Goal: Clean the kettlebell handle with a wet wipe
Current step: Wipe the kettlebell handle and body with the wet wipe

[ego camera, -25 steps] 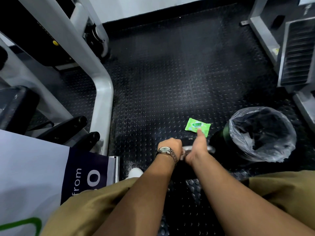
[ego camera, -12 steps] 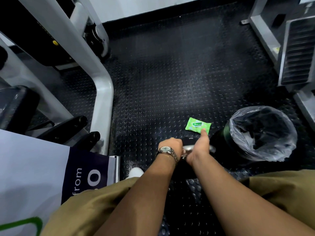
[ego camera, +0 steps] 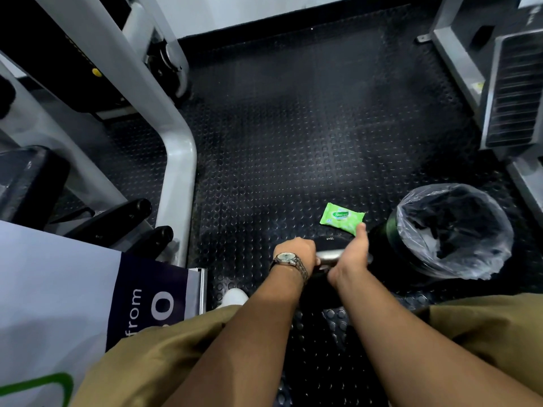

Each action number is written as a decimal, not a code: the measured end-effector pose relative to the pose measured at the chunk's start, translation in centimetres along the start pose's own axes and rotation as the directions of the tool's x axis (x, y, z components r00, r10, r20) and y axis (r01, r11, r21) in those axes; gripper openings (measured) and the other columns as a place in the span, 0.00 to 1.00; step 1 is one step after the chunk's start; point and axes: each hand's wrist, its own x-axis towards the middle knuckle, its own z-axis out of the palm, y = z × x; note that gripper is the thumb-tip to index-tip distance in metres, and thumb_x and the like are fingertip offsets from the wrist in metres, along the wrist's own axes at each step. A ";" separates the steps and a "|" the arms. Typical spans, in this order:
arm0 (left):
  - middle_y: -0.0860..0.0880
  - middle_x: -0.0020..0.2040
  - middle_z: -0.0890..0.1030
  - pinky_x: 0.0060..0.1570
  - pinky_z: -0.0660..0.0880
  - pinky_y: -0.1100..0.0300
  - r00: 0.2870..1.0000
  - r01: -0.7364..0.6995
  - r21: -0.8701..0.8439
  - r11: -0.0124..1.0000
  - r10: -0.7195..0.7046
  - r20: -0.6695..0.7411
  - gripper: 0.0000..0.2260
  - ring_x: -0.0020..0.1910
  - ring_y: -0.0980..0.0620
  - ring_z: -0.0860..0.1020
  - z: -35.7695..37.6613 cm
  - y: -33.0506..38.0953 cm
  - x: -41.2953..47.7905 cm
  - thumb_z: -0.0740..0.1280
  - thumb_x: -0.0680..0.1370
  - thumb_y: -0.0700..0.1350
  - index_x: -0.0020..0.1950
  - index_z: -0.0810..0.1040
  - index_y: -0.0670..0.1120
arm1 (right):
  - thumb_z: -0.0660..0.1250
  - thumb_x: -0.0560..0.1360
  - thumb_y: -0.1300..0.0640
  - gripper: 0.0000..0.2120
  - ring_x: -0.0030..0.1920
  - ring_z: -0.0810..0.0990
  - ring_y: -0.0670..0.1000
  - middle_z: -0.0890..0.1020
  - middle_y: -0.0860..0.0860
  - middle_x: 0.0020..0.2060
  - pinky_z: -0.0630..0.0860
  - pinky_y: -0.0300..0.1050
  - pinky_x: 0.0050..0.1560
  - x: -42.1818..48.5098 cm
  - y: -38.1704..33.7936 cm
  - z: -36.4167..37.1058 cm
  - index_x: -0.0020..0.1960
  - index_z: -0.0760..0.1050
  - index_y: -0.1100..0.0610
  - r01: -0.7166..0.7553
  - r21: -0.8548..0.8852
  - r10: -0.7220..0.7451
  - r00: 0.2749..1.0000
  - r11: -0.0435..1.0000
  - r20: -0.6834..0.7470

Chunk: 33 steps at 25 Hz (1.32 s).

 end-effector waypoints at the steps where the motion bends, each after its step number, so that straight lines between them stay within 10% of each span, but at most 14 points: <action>1: 0.43 0.60 0.83 0.56 0.78 0.51 1.000 -0.002 -0.003 1.000 0.002 0.005 0.15 0.58 0.42 0.82 0.0 0.0 0.1 0.67 0.81 0.54 0.66 0.81 0.49 | 0.71 0.65 0.28 0.33 0.44 0.86 0.60 0.86 0.55 0.50 0.83 0.58 0.51 0.4 -0.2 -0.1 0.54 0.79 0.55 0.038 0.000 -0.038 0.996 0.999 -0.083; 7: 0.43 0.61 0.83 0.58 0.78 0.50 1.000 -0.006 0.034 0.999 0.007 -0.024 0.14 0.60 0.42 0.82 -0.3 0.1 0.0 0.66 0.82 0.48 0.65 0.81 0.46 | 0.65 0.74 0.29 0.34 0.28 0.81 0.55 0.82 0.56 0.30 0.79 0.49 0.37 -2.7 2.0 -0.4 0.37 0.83 0.62 -0.122 -0.184 0.166 0.955 0.975 0.247; 13: 0.43 0.60 0.83 0.58 0.79 0.50 1.000 -0.011 0.010 1.000 0.011 0.025 0.16 0.58 0.41 0.82 -0.3 0.0 0.1 0.67 0.82 0.53 0.65 0.81 0.47 | 0.72 0.61 0.27 0.36 0.44 0.87 0.60 0.87 0.54 0.49 0.84 0.60 0.45 0.9 -0.5 -1.0 0.56 0.82 0.54 0.045 0.085 -0.035 0.993 0.995 -0.112; 16: 0.43 0.60 0.83 0.58 0.78 0.50 1.000 -0.003 0.016 1.000 0.003 0.023 0.16 0.59 0.41 0.82 -0.3 0.1 0.3 0.67 0.82 0.54 0.64 0.80 0.46 | 0.68 0.72 0.30 0.29 0.38 0.84 0.54 0.85 0.53 0.42 0.80 0.43 0.36 -0.1 0.8 -1.2 0.53 0.79 0.56 0.012 0.058 -0.015 0.998 0.998 0.063; 22: 0.43 0.61 0.83 0.58 0.78 0.50 1.000 -0.011 0.003 1.000 0.011 0.025 0.16 0.59 0.41 0.82 -0.2 0.0 0.3 0.67 0.82 0.54 0.65 0.80 0.45 | 0.62 0.75 0.28 0.35 0.50 0.84 0.58 0.84 0.58 0.53 0.80 0.56 0.60 0.9 -0.9 -2.6 0.64 0.77 0.56 0.028 0.120 -0.043 0.992 0.992 0.121; 25: 0.43 0.61 0.83 0.58 0.78 0.50 1.000 -0.013 -0.002 1.000 0.013 0.018 0.16 0.59 0.41 0.82 0.0 -0.1 0.4 0.67 0.82 0.54 0.65 0.80 0.46 | 0.62 0.75 0.27 0.35 0.50 0.84 0.57 0.84 0.58 0.54 0.80 0.55 0.57 1.2 -1.1 -2.4 0.66 0.76 0.56 0.021 0.176 -0.042 0.993 0.984 0.112; 30: 0.43 0.60 0.83 0.57 0.77 0.52 1.000 -0.007 -0.008 1.000 0.007 0.017 0.16 0.59 0.42 0.82 -0.1 -0.1 0.7 0.68 0.81 0.54 0.64 0.80 0.46 | 0.55 0.71 0.20 0.42 0.54 0.83 0.53 0.87 0.53 0.52 0.69 0.55 0.68 2.1 2.2 -3.4 0.64 0.80 0.53 -0.005 -0.234 0.069 0.962 0.972 0.263; 33: 0.43 0.61 0.83 0.57 0.77 0.51 0.999 -0.001 -0.002 1.000 0.001 0.046 0.17 0.60 0.42 0.82 -0.1 -0.1 0.7 0.67 0.82 0.55 0.65 0.80 0.46 | 0.54 0.72 0.21 0.43 0.61 0.81 0.58 0.83 0.55 0.62 0.70 0.55 0.66 2.6 0.4 -3.8 0.70 0.75 0.52 0.021 -0.090 -0.008 0.990 0.996 0.141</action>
